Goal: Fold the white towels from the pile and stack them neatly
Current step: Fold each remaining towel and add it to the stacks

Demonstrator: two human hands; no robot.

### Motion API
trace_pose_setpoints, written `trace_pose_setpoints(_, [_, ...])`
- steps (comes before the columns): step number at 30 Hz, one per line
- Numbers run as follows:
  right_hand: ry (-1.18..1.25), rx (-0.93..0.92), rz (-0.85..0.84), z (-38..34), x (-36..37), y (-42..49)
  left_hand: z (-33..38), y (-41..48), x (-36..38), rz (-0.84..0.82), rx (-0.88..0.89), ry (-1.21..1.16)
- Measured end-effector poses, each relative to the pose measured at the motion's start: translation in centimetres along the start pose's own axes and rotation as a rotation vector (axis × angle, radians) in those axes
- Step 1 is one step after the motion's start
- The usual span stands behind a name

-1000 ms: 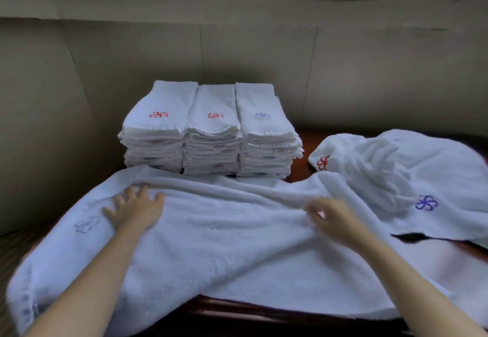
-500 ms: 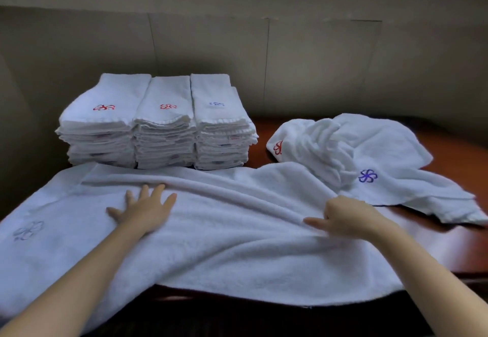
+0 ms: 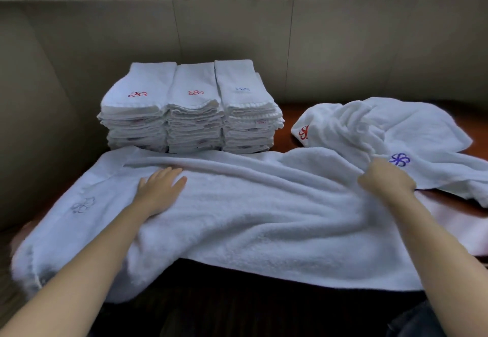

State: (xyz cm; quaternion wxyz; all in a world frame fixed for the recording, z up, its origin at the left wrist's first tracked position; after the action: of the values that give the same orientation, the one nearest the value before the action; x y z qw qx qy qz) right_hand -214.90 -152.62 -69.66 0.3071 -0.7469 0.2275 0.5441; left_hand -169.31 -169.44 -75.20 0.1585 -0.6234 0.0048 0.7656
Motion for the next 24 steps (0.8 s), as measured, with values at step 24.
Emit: trace_pose_setpoints(24, [-0.017, -0.039, 0.319, 0.6, -2.7, 0.1, -2.7, -0.7, 1.5, -0.170, -0.161, 0.054])
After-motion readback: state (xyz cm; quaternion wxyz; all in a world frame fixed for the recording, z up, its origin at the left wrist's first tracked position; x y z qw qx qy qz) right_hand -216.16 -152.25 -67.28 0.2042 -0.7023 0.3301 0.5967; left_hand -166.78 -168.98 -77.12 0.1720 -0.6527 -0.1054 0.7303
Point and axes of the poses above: each hand's wrist, its own y-axis towards the middle knuckle, its own x-axis out of the palm, z = x × y, the point moved 9 cm from there along y, towards the middle knuckle, and after that the axes turned 13 degrees about -z, right-handed, at the moved point
